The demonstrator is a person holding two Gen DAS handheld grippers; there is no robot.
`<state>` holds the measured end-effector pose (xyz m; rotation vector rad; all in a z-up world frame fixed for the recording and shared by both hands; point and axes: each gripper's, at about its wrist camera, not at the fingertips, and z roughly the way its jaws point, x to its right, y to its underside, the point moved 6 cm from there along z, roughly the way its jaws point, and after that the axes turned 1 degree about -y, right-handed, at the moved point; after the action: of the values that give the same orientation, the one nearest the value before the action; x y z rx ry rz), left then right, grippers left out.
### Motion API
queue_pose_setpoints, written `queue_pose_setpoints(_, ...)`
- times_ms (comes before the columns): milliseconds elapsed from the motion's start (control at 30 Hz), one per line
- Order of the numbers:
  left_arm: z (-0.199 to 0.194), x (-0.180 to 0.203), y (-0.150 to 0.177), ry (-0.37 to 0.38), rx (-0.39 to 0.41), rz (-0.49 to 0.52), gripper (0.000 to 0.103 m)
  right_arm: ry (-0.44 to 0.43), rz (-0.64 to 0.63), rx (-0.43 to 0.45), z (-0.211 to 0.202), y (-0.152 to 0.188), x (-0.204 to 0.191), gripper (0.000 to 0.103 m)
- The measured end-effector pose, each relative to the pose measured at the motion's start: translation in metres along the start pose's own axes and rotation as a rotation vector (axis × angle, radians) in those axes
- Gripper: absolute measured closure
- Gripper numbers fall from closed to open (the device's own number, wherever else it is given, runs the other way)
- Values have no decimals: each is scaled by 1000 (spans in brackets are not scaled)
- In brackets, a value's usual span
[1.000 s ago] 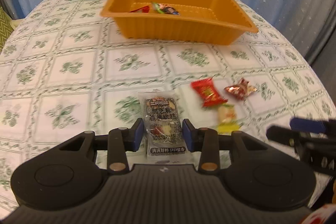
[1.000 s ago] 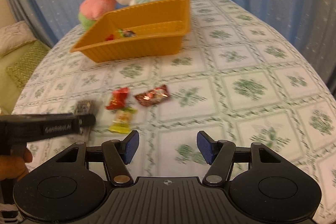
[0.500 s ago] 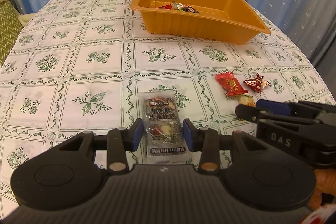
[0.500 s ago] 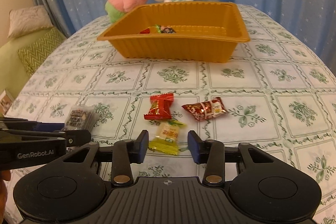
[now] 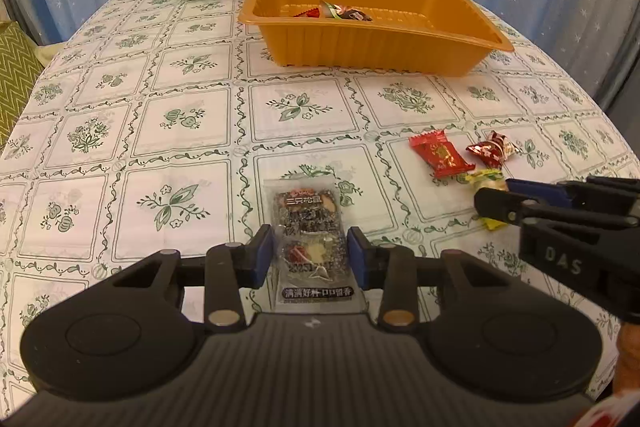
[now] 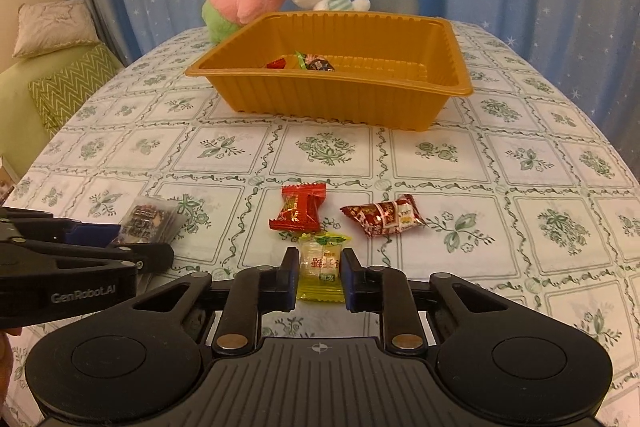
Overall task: Organize snacks
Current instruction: 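Grasp the clear snack packet with the left tool while the right tool grasps a yellow candy, then carry both held snacks over the orange tray and open both tools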
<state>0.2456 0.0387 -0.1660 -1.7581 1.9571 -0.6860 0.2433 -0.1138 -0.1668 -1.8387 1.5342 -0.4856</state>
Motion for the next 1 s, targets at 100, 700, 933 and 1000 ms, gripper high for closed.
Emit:
queue_pose_setpoints(100, -7, 3, 2, -2, 7, -2, 69, 0, 7, 6, -10, 1, 1, 81)
queue_pose_setpoints(700, -60, 27, -4, 29, 49, -37, 69, 31, 49, 49, -72, -10, 19, 81)
queue_pose_setpoints(933, -72, 37, -16, 45, 66, -35, 69, 35, 68, 57, -86, -16, 24, 81)
queue_pose_setpoints(1000, -74, 39, -19, 50, 70, -32, 69, 30, 71, 54, -88, -17, 25, 81)
